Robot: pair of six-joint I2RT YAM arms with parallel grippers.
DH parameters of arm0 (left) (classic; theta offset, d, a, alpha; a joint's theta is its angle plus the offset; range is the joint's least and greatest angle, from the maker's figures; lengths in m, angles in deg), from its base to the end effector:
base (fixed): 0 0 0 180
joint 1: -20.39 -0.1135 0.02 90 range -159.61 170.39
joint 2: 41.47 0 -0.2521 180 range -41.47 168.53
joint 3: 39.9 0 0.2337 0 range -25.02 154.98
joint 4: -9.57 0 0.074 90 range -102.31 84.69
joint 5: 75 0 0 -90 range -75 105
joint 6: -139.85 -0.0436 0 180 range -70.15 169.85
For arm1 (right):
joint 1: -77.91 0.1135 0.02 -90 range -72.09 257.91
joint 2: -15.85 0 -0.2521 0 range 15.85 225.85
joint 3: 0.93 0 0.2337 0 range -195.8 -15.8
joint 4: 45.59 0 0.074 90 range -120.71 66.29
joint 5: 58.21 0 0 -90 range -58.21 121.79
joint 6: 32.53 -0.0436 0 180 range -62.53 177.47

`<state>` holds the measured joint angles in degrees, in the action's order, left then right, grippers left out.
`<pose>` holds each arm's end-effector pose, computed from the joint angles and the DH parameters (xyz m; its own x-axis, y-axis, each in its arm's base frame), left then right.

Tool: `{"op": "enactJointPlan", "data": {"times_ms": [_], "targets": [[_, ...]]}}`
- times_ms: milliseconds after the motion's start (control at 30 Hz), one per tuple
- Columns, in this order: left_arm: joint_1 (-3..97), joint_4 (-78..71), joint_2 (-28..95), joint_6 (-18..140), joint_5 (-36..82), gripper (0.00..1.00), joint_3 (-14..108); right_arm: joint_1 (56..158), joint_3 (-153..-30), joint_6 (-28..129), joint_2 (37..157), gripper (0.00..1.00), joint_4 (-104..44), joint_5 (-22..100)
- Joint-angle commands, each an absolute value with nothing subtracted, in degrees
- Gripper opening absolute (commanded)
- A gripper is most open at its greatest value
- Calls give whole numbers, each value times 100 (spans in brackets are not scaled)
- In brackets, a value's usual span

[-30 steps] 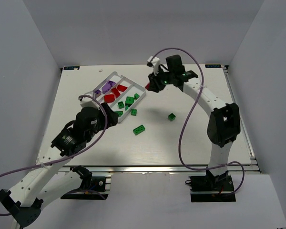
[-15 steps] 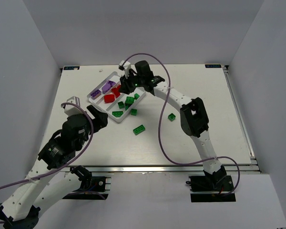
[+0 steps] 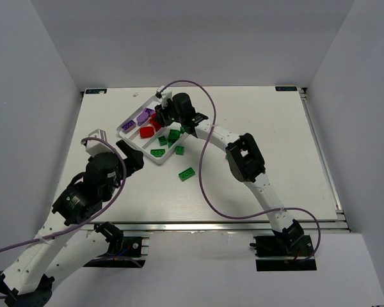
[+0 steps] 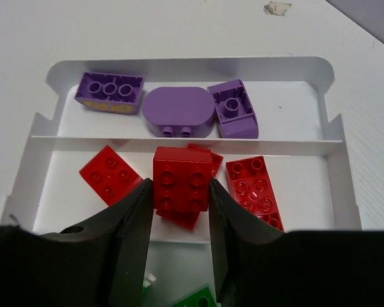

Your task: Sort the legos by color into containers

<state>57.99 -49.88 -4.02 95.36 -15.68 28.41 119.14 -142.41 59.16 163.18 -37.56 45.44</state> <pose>0.1074 -0.0546 0.3333 -0.3868 -0.4765 -0.7895 -0.1515 0.8774 -0.4553 0.4277 0.3885 0.1978 -0.1564 -0.1751 -0.9720 -0.8177 0.5749 0.0280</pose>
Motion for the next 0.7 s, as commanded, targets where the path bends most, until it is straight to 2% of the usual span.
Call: {"op": "enactJointPlan", "data": {"times_ms": [0, 133, 233, 267, 367, 500, 533, 567, 667], "targets": [[5800, -5031, -368, 9537, -1699, 88, 3061, 11948, -14421, 5975, 16377, 14, -4310, 4199], [5800, -4987, -324, 9520, -1699, 89, 3070, 11930, -14325, 6186, 16412, 27, -4381, 4049], [5792, -4943, -271, 9494, -1664, 89, 3070, 11930, -14263, 6291, 16395, 48, -4381, 4014], [5800, -4873, -227, 9476, -1629, 90, 3061, 11913, -14237, 6326, 16386, 59, -4398, 4014], [5800, -4689, -87, 9353, -1375, 91, 3044, 11887, -14219, 6423, 16333, 70, -4363, 4084], [5800, -4442, 211, 9177, -944, 90, 3079, 11790, -14236, 6476, 16158, 77, -4205, 4277], [5800, -4398, 265, 9107, -874, 90, 3087, 11755, -14245, 6520, 16018, 81, -4022, 4391], [5800, -4293, 318, 9063, -699, 89, 3096, 11685, -14263, 6590, 15930, 89, -3898, 4496], [5800, -4056, 555, 8905, -287, 80, 3062, 11457, -14088, 6932, 15324, 89, -3547, 4787]]}}
